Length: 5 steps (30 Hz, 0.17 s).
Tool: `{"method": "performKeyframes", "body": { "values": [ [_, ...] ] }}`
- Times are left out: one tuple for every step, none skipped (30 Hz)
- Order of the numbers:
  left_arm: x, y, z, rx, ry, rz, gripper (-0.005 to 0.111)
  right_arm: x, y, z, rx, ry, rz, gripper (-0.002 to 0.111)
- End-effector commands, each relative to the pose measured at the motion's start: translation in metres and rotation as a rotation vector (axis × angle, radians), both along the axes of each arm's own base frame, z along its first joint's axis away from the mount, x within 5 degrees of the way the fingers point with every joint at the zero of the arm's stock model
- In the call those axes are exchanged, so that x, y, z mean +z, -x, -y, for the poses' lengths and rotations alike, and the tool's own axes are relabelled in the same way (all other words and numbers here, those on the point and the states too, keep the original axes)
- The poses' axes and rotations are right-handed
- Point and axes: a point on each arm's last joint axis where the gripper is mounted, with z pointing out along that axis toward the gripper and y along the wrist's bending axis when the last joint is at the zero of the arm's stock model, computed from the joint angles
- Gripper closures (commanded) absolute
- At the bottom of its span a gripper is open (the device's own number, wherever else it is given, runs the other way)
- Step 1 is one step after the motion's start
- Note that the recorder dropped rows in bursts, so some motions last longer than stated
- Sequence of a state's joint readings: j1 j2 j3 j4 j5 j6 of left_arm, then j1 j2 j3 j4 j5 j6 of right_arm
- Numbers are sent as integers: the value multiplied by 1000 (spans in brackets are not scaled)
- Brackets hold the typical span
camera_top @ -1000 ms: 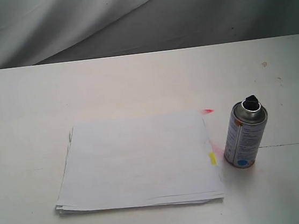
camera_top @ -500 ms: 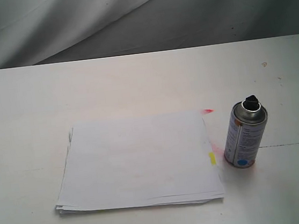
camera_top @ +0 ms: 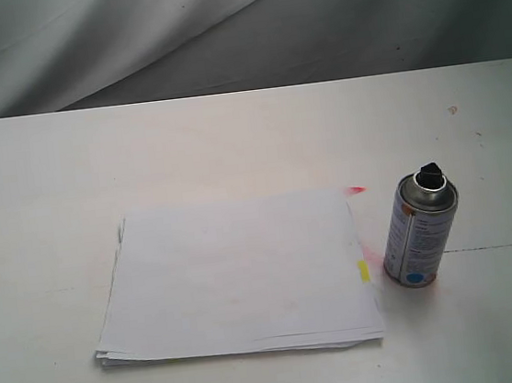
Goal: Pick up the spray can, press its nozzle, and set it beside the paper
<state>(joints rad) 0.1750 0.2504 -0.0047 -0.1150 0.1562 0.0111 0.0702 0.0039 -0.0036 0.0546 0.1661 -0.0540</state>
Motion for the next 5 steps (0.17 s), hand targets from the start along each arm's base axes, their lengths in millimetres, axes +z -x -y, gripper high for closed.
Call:
{"method": "performKeyframes", "body": {
  "values": [
    [0,0,0,-3,-2,11,107,-1,0,0,0,7,-3,108],
    [0,0,0,-3,-2,11,107,-1,0,0,0,7,-3,108],
    [0,0,0,-3,-2,11,107,-1,0,0,0,7,-3,108],
    [0,0,0,-3,-2,11,107,-1,0,0,0,7,-3,108],
    [0,0,0,-3,-2,11,107,-1,0,0,0,7,-3,108]
  ]
}}
